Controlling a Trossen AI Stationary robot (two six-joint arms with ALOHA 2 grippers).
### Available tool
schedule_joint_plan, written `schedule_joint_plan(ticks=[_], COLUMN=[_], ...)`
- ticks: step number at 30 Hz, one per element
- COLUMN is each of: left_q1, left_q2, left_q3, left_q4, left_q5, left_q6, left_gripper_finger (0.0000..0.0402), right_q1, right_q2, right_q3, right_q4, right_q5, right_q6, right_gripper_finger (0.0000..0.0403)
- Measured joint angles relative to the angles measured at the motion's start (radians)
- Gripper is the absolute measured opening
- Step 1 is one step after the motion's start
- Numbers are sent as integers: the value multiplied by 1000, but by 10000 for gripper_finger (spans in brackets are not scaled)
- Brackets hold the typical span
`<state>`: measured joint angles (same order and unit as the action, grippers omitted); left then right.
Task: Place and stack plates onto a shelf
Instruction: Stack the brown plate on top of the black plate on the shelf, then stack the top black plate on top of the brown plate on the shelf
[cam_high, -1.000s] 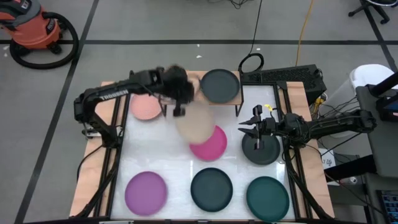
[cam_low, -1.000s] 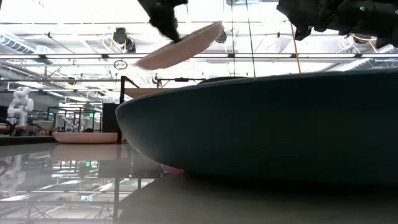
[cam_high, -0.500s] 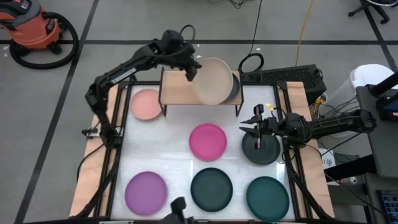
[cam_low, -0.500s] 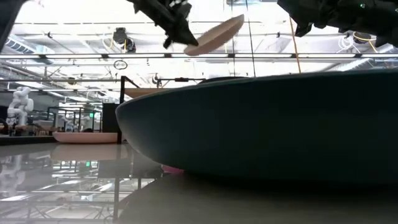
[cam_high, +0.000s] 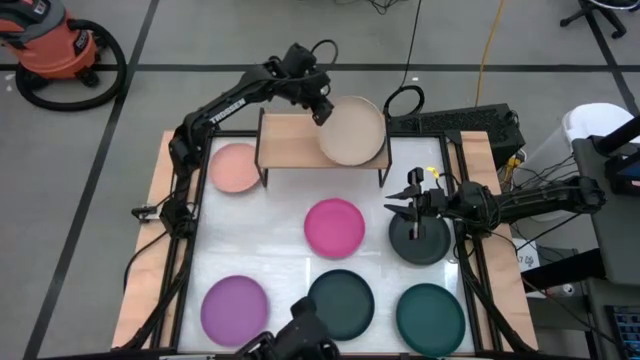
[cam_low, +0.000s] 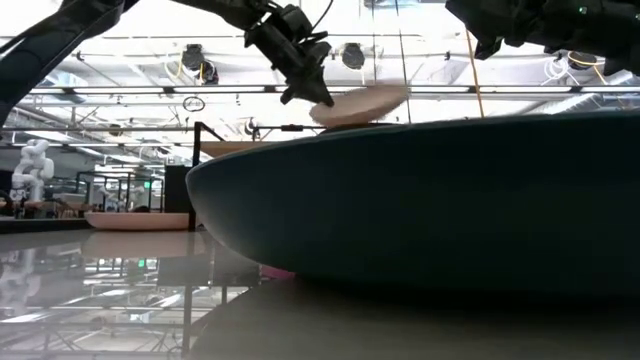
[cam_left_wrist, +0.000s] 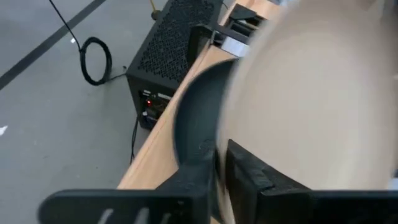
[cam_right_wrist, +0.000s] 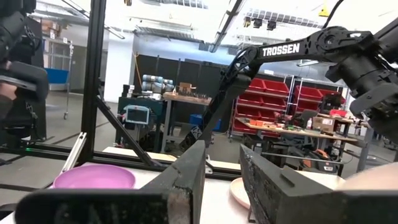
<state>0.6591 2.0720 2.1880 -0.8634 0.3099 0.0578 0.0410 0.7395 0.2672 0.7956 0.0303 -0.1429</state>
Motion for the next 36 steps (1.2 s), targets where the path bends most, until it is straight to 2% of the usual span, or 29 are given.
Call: schedule_joint_plan(ticks=[6,13,19,23,26,30,36], left_q1=[10,6,-12,-73,-141,-250,-374], left_q2=[1,-20,-149,-246,-320,-430,-611], left_q3=[-2,-5,-5,-5,-23,-179,-604], left_q4=[1,5,62,102,122,242,552], left_q5=[-101,-110,-91,-90,-114,-194,-300], left_q6=[-1,54,84,121,155,193,210], left_gripper_finger=[78,82,82,82,81,81,81], right_q1=[0,0,0,0,0,0,0], right_q2=[0,0,0,0,0,1,1], right_q3=[0,0,0,0,0,32,168], right_q4=[-1,-16,-63,-117,-181,-351,-714], right_q5=[0,-1,-1,1,68,151,166], right_q6=[0,11,47,52,65,104,201], right_gripper_finger=[82,82,82,82,82,82,82])
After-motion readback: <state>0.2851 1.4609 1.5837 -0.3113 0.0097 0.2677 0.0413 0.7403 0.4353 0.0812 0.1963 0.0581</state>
